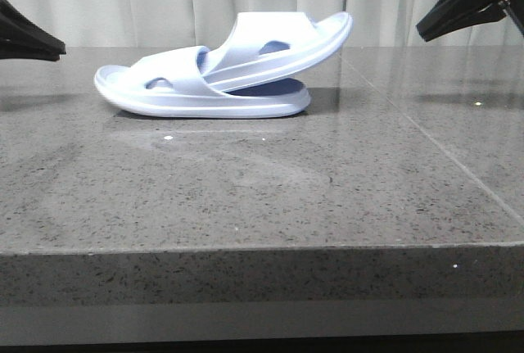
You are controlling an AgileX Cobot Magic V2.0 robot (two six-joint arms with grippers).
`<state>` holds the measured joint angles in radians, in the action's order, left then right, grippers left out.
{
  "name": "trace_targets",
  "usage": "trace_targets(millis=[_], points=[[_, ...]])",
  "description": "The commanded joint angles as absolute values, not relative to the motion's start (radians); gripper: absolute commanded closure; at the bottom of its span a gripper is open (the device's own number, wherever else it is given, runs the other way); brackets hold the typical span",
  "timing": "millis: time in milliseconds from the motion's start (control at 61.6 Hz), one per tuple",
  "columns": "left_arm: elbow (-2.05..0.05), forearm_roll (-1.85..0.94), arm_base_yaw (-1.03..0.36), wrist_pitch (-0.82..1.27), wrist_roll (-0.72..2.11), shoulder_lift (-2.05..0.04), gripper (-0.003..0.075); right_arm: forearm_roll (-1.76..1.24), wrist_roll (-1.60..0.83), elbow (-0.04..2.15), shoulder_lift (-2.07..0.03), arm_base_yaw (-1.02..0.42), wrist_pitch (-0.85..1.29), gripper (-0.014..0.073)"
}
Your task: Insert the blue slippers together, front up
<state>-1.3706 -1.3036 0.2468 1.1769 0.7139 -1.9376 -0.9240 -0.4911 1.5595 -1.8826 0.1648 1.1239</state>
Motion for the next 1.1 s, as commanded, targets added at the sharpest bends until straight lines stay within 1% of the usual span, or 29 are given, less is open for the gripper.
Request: trace_targets(millis=[0,146,260,357,454,568,714,811,1087], points=[[-1.397,-1.337,0.250,1.248,0.728,-1.847,0.0741,-0.911,-0.500,1.590,-1.801,0.170,1.106,0.0703],[-1.397,-1.242,0.250,1.174,0.728,-1.780,0.0741,-0.803,-0.500,1.560,-1.736,0.170,1.042,0.0701],[-1.381,-1.156,0.250,1.063,0.728,-1.698,0.0741,-0.746,-0.500,1.483,-1.650,0.167,0.910,0.0701],[-1.335,-1.080,0.244,0.923,0.733,-1.596,0.0741,-0.683,-0.500,1.391,-1.564,0.143,0.790,0.0701],[-1.250,-1.027,0.226,0.751,0.765,-1.474,0.0741,-0.596,-0.500,1.295,-1.458,0.088,0.647,0.0701],[-1.121,-1.026,0.192,0.571,0.832,-1.326,0.0741,-0.513,-0.500,1.174,-1.338,0.020,0.490,0.0701],[-0.969,-1.026,0.135,0.379,0.892,-1.156,0.0741,-0.471,-0.501,1.040,-1.197,-0.044,0.356,0.0701],[-0.883,-1.026,0.086,0.291,0.930,-1.060,0.0741,-0.471,-0.535,0.952,-1.105,-0.095,0.289,0.0701],[-0.663,-1.023,-0.041,0.155,0.965,-0.809,0.0741,-0.471,-0.553,0.735,-0.837,-0.214,0.106,0.0701]])
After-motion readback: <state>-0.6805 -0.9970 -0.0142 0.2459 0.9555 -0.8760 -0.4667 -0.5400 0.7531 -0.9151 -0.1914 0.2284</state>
